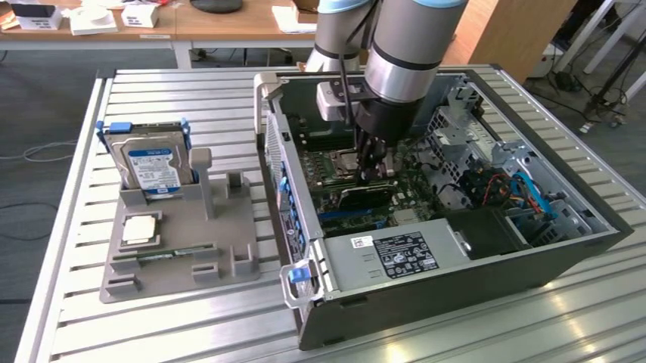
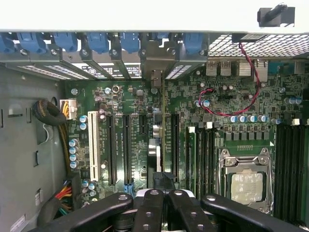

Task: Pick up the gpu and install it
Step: 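Press down on the gpu until it lock into place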

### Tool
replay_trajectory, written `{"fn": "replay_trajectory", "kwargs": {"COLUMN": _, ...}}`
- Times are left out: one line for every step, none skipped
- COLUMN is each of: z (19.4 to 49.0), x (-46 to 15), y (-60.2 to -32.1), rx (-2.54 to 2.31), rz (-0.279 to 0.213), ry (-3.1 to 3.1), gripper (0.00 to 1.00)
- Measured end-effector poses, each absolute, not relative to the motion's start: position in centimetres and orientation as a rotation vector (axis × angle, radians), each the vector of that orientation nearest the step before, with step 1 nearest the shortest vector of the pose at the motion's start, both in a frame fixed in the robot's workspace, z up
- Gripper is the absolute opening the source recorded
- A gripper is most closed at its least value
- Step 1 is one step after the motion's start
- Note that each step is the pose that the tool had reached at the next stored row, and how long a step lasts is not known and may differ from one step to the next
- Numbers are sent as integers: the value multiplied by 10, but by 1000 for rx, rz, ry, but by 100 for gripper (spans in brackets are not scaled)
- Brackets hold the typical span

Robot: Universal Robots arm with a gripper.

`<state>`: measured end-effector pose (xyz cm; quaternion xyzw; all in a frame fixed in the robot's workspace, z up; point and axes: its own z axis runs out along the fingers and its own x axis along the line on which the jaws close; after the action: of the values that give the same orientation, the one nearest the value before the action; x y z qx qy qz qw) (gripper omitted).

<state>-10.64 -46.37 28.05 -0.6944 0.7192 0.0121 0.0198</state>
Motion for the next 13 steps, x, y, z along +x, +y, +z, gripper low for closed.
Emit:
{"fn": "replay_trajectory", "kwargs": {"z": 280, "x": -107, "y": -463, "rx": -2154, "rz": 38, "ry": 2231, "gripper": 11}}
{"fn": "replay_trajectory", "kwargs": {"z": 280, "x": -107, "y": -463, "rx": -2154, "rz": 38, "ry": 2232, "gripper": 11}}
{"fn": "replay_trajectory", "kwargs": {"z": 280, "x": -107, "y": -463, "rx": -2154, "rz": 38, "ry": 2232, "gripper": 11}}
{"fn": "replay_trajectory", "kwargs": {"z": 280, "x": -108, "y": -463, "rx": -2154, "rz": 38, "ry": 2231, "gripper": 11}}
{"fn": "replay_trajectory", "kwargs": {"z": 280, "x": -108, "y": -463, "rx": -2154, "rz": 38, "ry": 2231, "gripper": 11}}
{"fn": "replay_trajectory", "kwargs": {"z": 280, "x": -108, "y": -463, "rx": -2154, "rz": 38, "ry": 2231, "gripper": 11}}
{"fn": "replay_trajectory", "kwargs": {"z": 280, "x": -108, "y": -463, "rx": -2154, "rz": 38, "ry": 2231, "gripper": 11}}
{"fn": "replay_trajectory", "kwargs": {"z": 280, "x": -108, "y": -463, "rx": -2154, "rz": 38, "ry": 2231, "gripper": 11}}
{"fn": "replay_trajectory", "kwargs": {"z": 280, "x": -108, "y": -463, "rx": -2154, "rz": 38, "ry": 2231, "gripper": 11}}
{"fn": "replay_trajectory", "kwargs": {"z": 280, "x": -108, "y": -463, "rx": -2154, "rz": 38, "ry": 2231, "gripper": 11}}
{"fn": "replay_trajectory", "kwargs": {"z": 280, "x": -108, "y": -463, "rx": -2154, "rz": 38, "ry": 2232, "gripper": 11}}
{"fn": "replay_trajectory", "kwargs": {"z": 280, "x": -108, "y": -463, "rx": -2154, "rz": 38, "ry": 2231, "gripper": 11}}
{"fn": "replay_trajectory", "kwargs": {"z": 279, "x": -108, "y": -463, "rx": -2154, "rz": 38, "ry": 2231, "gripper": 11}}
